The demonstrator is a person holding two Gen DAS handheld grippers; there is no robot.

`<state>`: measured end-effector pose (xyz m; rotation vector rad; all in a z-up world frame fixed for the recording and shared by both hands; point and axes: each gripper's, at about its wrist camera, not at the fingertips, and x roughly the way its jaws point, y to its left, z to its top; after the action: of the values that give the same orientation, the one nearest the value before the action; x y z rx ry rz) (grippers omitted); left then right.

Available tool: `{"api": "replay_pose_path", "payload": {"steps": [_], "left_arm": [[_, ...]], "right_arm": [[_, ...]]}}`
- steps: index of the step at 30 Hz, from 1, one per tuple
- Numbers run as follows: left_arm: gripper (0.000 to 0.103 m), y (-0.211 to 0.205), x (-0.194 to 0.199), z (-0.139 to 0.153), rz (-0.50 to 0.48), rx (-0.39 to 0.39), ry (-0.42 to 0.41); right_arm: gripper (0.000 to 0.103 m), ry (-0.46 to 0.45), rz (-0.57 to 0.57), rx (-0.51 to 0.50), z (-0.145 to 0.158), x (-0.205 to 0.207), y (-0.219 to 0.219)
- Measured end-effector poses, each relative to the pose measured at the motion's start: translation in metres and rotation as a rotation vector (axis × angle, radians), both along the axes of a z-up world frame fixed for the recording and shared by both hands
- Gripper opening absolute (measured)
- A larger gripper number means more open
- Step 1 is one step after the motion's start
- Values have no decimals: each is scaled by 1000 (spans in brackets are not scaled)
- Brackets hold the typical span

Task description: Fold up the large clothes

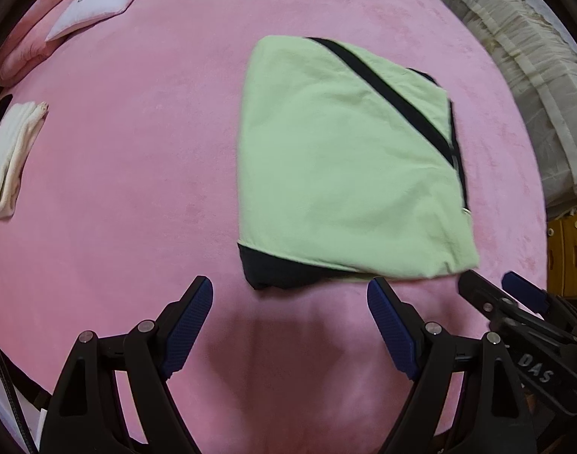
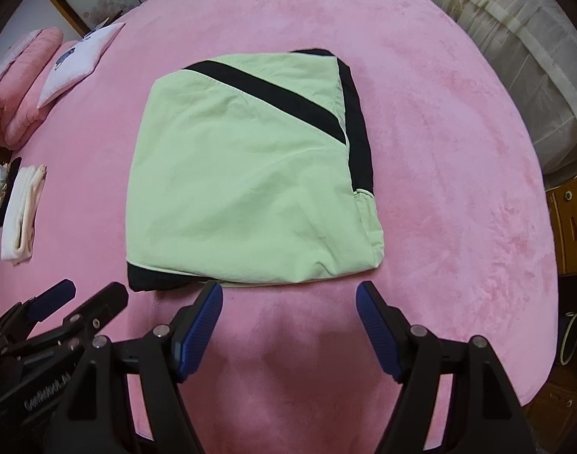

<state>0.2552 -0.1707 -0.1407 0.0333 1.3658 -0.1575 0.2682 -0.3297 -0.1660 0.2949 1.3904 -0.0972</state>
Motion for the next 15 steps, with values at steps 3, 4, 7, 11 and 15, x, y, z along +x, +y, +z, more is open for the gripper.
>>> {"api": "replay_pose_path", "payload": {"steps": [3, 4, 7, 11, 15], "left_arm": [[83, 7, 19, -15, 33, 12, 10], [83, 9, 27, -20, 46, 5, 15], [83, 18, 50, -37, 77, -28, 37], [83, 29, 81, -54, 96, -82, 16], [83, 35, 107, -72, 104, -119, 34]], "right_arm": [[73, 21, -7, -10, -18, 9, -14], [73, 26, -2, -14, -26, 14, -21], [73, -19, 5, 41, -47, 30, -45], [73, -78, 17, 123, -74, 54, -77], [73, -142, 16, 289, -98, 74, -101]]}}
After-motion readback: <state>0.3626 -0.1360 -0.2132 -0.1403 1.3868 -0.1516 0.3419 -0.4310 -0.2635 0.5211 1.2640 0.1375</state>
